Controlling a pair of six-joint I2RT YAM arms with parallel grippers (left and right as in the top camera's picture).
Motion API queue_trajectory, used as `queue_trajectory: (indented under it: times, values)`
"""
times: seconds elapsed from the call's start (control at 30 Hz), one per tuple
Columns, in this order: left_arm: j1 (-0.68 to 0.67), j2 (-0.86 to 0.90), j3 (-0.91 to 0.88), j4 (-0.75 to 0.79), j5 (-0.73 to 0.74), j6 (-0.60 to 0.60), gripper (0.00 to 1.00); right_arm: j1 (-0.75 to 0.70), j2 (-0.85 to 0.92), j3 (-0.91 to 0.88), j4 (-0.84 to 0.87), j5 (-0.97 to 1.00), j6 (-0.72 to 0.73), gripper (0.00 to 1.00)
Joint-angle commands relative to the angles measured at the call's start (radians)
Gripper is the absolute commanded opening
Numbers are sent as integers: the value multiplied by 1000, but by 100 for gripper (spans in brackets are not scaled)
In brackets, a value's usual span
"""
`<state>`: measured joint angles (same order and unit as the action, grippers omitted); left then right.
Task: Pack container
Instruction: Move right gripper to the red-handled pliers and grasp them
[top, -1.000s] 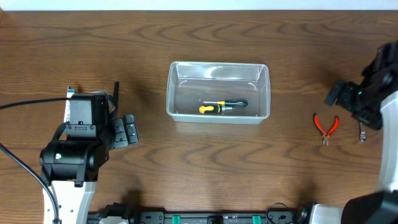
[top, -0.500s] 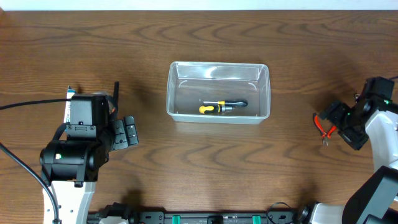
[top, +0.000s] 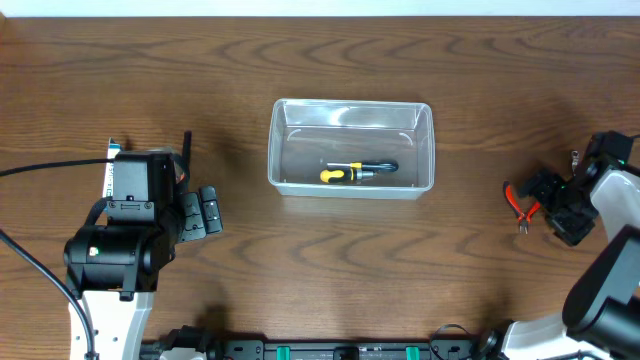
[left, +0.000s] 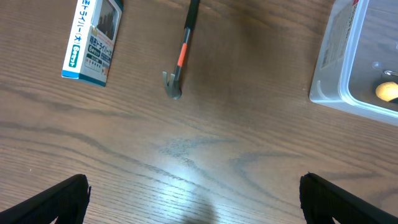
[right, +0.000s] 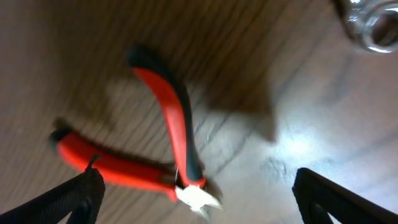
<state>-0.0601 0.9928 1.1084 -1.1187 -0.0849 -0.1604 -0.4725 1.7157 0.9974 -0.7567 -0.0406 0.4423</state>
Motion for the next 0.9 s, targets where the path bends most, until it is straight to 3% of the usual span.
queue_trajectory:
  times: [0.0, 0.53, 0.77, 0.87]
  values:
    - [-2, -2, 20, -3, -2, 1, 98, -7, 47, -6, 18, 14, 18, 98]
    - [-2, -1, 20, -2, -2, 1, 98, -7, 103, -6, 83, 45, 17, 93]
    - [-2, -2, 20, -2, -2, 1, 98, -7, 149, -8, 75, 44, 17, 68]
    - [-2, -2, 20, -2, -2, 1, 98, -6, 151, -9, 75, 44, 17, 52]
